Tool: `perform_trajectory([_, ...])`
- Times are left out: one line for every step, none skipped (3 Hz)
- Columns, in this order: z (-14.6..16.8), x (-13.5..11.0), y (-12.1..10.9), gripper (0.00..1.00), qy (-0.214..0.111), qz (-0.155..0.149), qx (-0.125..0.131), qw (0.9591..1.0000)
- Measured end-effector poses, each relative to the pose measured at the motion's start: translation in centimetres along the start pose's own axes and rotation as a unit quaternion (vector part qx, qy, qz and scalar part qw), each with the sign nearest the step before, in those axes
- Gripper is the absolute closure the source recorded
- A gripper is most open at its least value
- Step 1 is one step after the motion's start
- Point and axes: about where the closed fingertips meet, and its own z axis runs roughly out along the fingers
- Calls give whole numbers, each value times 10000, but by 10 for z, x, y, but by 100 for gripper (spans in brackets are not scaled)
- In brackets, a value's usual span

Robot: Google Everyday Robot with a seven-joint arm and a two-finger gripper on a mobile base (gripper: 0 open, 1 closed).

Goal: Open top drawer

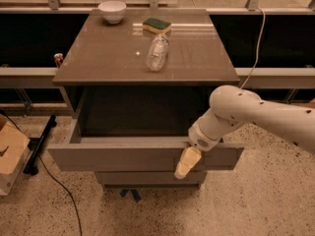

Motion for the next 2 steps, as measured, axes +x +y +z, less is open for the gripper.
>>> perform_trajectory([0, 0, 0, 0, 0, 0, 0, 10000])
perform_trajectory([0, 0, 0, 0, 0, 0, 0, 10000])
